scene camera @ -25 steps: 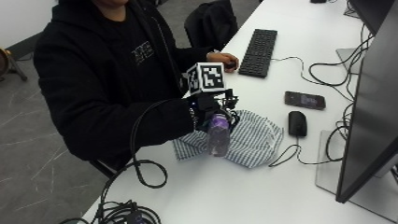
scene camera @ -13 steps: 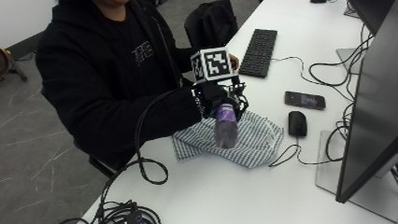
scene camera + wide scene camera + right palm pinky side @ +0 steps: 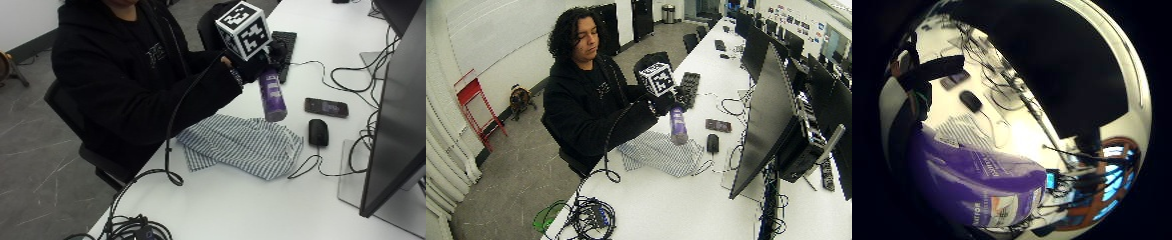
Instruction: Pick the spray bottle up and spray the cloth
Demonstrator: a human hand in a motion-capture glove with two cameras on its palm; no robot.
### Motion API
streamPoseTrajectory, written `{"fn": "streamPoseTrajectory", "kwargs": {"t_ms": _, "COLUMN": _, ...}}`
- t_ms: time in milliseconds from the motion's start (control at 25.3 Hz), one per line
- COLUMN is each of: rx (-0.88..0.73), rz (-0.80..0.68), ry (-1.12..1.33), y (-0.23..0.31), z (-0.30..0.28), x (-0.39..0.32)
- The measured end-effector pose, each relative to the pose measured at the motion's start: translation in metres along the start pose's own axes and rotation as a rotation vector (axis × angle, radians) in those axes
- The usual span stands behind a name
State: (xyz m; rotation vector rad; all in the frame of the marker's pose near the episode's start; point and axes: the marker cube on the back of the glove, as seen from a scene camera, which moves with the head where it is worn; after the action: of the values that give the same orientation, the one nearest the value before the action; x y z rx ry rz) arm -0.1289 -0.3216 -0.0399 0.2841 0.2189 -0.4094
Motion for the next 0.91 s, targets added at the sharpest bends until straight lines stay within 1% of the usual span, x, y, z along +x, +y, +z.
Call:
{"fn": "streamPoseTrajectory", "kwargs": {"t_ms": 119, "rx": 0.100, "rz": 0.032, "ry": -0.228, "y": -0.021, "z": 0.005, "x": -0.007}}
{"fn": "streamPoseTrajectory", "kwargs": {"t_ms": 277, "rx": 0.222, "rz": 0.095, "ry": -0.473, "y": -0.047, "z": 0.024, "x": -0.019}}
{"fn": "streamPoseTrajectory", "kwargs": {"t_ms": 435, "rx": 0.416, "rz": 0.233, "ry": -0.667, "y": -0.078, "z": 0.047, "x": -0.014}}
{"fn": "streamPoseTrajectory", "kwargs": {"t_ms": 514, "rx": 0.473, "rz": 0.306, "ry": -0.715, "y": -0.085, "z": 0.066, "x": -0.003}}
{"fn": "streamPoseTrajectory", "kwargs": {"t_ms": 593, "rx": 0.451, "rz": 0.346, "ry": -0.797, "y": -0.082, "z": 0.092, "x": -0.002}}
{"fn": "streamPoseTrajectory", "kwargs": {"t_ms": 711, "rx": 0.372, "rz": 0.362, "ry": -0.961, "y": -0.074, "z": 0.124, "x": -0.016}}
{"fn": "streamPoseTrajectory", "kwargs": {"t_ms": 909, "rx": 0.317, "rz": 0.391, "ry": -1.058, "y": -0.069, "z": 0.155, "x": -0.023}}
